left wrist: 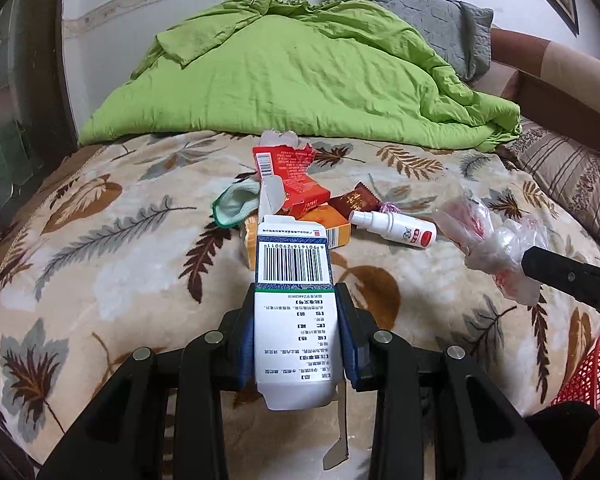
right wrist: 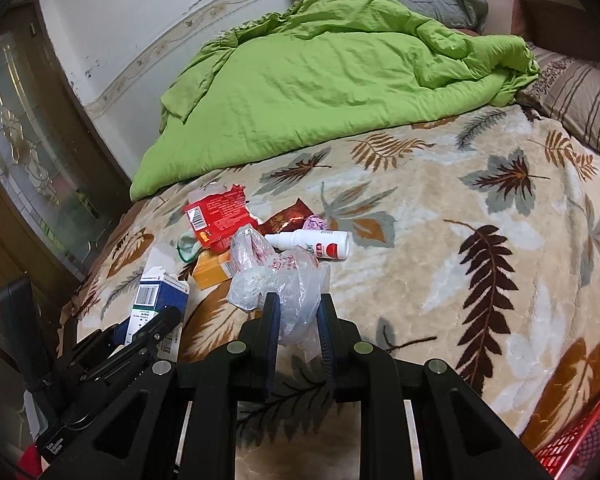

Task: Collect trash
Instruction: 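Lift the medicine box with the left tool while the right tool lifts the plastic bag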

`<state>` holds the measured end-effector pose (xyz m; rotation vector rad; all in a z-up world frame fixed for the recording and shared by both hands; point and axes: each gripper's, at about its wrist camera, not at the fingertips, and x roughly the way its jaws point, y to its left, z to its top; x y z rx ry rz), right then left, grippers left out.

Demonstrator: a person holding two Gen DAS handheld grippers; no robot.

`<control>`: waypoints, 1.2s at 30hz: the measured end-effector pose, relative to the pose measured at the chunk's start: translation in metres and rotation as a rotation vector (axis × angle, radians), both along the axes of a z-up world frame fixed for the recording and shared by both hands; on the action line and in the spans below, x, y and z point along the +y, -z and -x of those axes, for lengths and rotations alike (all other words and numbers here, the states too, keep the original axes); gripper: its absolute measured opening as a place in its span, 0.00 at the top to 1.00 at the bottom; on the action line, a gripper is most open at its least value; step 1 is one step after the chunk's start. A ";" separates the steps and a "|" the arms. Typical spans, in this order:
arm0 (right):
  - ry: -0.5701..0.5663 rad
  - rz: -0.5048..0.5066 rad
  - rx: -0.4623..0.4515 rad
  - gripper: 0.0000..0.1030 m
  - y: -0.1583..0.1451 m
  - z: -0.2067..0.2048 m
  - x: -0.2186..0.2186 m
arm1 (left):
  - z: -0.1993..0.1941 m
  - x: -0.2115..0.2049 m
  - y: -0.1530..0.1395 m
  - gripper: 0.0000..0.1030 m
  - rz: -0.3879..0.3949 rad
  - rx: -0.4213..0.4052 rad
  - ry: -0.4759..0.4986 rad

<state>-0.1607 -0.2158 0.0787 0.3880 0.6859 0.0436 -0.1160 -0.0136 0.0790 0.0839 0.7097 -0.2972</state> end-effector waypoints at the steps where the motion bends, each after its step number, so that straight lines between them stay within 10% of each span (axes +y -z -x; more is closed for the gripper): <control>1: 0.003 -0.004 0.002 0.80 0.000 0.000 -0.002 | 0.000 -0.002 -0.001 0.68 -0.005 -0.005 0.006; 36: 0.005 -0.020 0.014 0.80 0.003 -0.002 -0.006 | 0.001 -0.015 0.002 0.68 -0.049 -0.028 0.026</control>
